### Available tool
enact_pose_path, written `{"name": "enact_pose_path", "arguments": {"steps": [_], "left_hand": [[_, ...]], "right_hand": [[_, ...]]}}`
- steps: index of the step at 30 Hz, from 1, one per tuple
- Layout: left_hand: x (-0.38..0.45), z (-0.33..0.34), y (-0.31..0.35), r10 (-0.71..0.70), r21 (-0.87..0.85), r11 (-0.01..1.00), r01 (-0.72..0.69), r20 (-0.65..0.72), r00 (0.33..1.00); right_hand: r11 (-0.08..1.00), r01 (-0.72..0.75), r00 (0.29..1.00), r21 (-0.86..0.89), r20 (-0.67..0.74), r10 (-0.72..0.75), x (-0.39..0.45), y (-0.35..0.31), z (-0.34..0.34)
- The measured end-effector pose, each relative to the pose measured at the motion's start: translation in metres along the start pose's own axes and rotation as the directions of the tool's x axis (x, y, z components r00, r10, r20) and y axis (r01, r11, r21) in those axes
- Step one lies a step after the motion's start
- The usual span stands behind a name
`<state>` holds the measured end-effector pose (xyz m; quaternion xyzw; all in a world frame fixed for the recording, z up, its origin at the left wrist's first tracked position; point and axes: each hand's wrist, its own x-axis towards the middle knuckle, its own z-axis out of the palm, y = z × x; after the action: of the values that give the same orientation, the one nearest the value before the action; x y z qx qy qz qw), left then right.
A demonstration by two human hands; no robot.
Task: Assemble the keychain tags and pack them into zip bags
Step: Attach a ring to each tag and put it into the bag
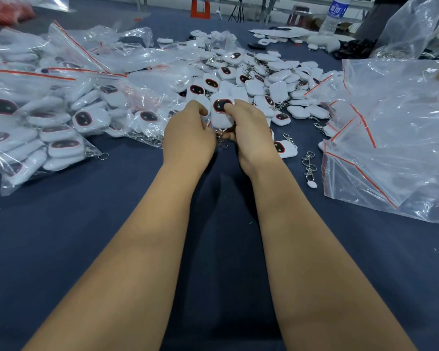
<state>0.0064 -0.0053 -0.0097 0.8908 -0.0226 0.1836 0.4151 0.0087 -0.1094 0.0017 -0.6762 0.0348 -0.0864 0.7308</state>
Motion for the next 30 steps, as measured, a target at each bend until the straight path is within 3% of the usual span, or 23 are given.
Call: {"name": "enact_pose_path", "arguments": {"steps": [4, 10, 16, 19, 21, 23, 26, 30], "left_hand": [[0.001, -0.001, -0.001, -0.010, -0.015, 1.000, 0.009, -0.010, 1.000], [-0.001, 0.001, -0.002, 0.030, -0.052, 0.998, -0.029, 0.030, 0.999], [-0.004, -0.004, 0.004, 0.123, 0.033, 0.992, -0.123, 0.007, 0.992], [-0.005, -0.005, 0.006, 0.107, 0.060, 0.993, -0.106, -0.007, 0.994], [-0.005, -0.006, 0.007, 0.039, -0.034, 0.999, -0.040, -0.050, 0.998], [-0.003, -0.007, 0.007, -0.092, -0.238, 0.968, 0.073, -0.073, 0.993], [0.000, -0.010, 0.006, -0.221, -0.514, 0.845, 0.149, -0.081, 0.972], [0.000, -0.012, 0.008, -0.244, -0.608, 0.784, 0.128, -0.111, 0.964]], "right_hand": [[0.998, 0.018, 1.000, -0.053, -0.003, -0.018, -0.002, 0.001, 0.004], [0.998, -0.001, 0.999, 0.060, -0.034, 0.003, -0.001, 0.001, 0.002], [0.929, 0.036, 0.992, 0.368, -0.129, 0.012, 0.001, -0.007, -0.003], [0.857, 0.025, 0.996, 0.514, -0.088, 0.024, 0.000, -0.010, -0.002], [0.815, 0.007, 0.999, 0.579, -0.042, 0.022, 0.000, -0.010, -0.002], [0.780, -0.019, 1.000, 0.625, 0.016, 0.011, -0.001, -0.009, -0.002], [0.825, -0.035, 0.999, 0.564, 0.049, 0.008, 0.000, -0.006, 0.001], [0.991, 0.014, 0.998, 0.135, -0.058, -0.007, 0.001, 0.001, 0.006]]}}
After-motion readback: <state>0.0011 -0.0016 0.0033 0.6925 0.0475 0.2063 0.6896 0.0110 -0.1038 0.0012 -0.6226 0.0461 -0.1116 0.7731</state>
